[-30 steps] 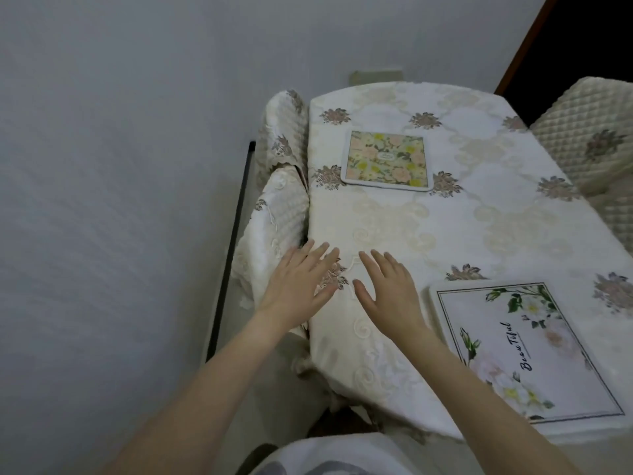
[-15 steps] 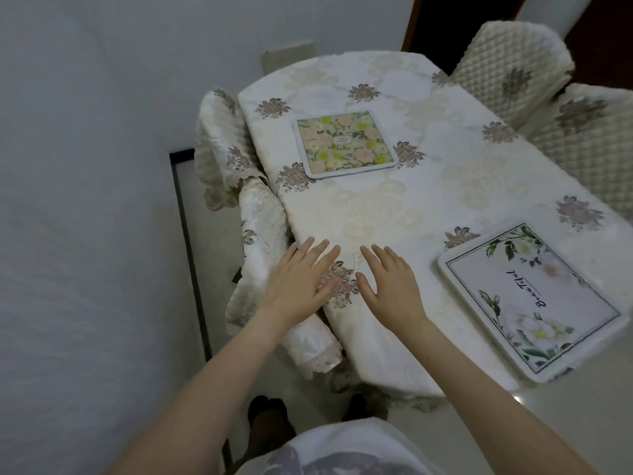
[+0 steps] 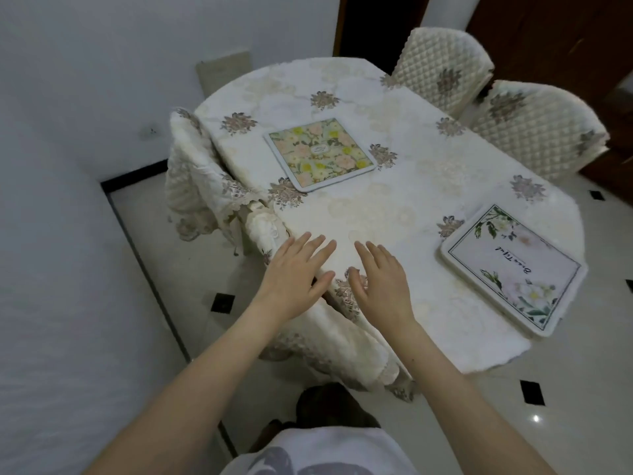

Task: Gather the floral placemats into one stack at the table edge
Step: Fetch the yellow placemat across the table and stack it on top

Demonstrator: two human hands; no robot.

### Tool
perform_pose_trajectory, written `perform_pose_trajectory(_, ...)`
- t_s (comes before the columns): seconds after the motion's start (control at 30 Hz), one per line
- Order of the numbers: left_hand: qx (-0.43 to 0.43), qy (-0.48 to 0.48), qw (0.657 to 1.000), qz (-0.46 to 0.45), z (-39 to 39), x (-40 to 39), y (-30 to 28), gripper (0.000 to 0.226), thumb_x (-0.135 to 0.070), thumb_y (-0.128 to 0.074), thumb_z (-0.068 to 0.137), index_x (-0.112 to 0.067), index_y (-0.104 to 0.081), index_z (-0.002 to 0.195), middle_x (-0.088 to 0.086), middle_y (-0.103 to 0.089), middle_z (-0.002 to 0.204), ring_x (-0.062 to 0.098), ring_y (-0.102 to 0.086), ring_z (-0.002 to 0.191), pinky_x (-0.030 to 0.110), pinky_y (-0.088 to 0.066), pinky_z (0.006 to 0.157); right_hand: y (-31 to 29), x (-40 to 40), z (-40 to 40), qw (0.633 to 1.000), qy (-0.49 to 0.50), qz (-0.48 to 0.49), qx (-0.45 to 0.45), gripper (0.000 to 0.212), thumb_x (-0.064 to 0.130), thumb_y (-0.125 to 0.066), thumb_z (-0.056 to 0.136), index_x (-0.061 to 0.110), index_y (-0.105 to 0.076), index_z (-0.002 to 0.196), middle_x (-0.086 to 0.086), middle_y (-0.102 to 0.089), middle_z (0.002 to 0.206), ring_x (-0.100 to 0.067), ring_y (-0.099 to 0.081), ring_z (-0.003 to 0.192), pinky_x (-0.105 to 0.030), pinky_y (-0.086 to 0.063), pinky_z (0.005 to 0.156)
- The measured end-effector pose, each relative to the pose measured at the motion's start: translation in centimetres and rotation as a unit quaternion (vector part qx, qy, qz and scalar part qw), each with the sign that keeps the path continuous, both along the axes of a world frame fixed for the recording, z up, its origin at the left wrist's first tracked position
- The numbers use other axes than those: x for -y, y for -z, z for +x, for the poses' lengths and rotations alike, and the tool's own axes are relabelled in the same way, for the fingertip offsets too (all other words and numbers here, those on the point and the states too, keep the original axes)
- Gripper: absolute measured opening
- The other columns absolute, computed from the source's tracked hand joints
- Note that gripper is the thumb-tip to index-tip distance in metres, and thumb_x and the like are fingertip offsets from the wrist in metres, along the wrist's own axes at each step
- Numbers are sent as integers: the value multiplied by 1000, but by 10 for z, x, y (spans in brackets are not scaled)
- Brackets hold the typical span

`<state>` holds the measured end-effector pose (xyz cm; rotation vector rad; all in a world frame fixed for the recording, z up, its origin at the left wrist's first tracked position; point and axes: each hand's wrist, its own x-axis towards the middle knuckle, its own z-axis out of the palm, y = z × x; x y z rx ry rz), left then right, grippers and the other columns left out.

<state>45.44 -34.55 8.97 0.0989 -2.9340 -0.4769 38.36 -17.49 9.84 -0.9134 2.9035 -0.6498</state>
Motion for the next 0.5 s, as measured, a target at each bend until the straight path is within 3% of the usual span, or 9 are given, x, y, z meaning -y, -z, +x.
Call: perform_pose_trajectory(0.5, 24, 24, 999, -10, -85, 94, 10, 52, -44, -37, 94, -25, -33, 143, 3, -41, 147, 24, -29, 140, 44, -22, 116, 20, 88, -89, 1000, 21, 2, 20, 49, 31, -46, 96, 16, -37, 142, -13, -41, 148, -31, -32, 138, -48, -28, 113)
